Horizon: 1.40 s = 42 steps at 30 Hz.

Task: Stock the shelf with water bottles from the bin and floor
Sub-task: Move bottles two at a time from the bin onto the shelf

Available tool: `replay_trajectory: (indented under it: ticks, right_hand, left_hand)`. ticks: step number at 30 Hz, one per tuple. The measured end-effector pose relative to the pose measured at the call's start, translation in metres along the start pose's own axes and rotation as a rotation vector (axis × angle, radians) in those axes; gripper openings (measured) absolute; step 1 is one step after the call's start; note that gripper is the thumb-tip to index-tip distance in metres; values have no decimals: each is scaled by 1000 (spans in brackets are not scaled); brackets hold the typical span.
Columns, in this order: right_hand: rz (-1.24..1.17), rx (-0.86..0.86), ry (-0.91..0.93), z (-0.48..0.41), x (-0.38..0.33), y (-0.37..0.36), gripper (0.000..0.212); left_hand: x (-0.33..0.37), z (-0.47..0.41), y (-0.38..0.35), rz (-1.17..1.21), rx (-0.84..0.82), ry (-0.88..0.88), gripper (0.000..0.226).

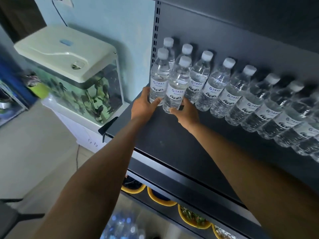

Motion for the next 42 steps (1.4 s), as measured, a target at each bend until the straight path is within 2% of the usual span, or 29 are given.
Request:
replay_trajectory:
  ticks: [7,14,19,24,28,33,37,42]
  right_hand:
    - [-28,129,-5,-9,6,-14,40]
    - [51,125,-56,-11,8,-13,38]
    - [-66,110,-59,-8,12,-10,51]
    - [-230,76,-49,14,18,-7,77]
    - [-280,92,-6,47,28,-1,74]
    - [-255,184,110,112,42,18,54]
    - [-242,148,231,169,45,29,48]
    - [-93,104,399,238,57,58,45]
  left_hand:
    - [-8,-8,-5,-55,69,-32,57]
    - [-7,-9,-12,-195,102,-87,66]
    - [-3,-7,-11,-154,120,-102,68]
    - [-5,-6,-7,-25,145,-20,91]
    - [-1,7,1,61,184,-31,90]
    - [9,62,-10,76,163,-89,82]
    - [28,132,-26,75,88,-177,71]
    - [47,230,-43,38,66,-234,58]
Point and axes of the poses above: each hand's wrist, its own z-axis away from the middle knuckle, its own y-axis out of the back of the hand, x = y × z, the point moved 3 cm from there along -z, towards the middle knuckle, and after that the axes turned 2 degrees about -z, right-handed, at the moved point
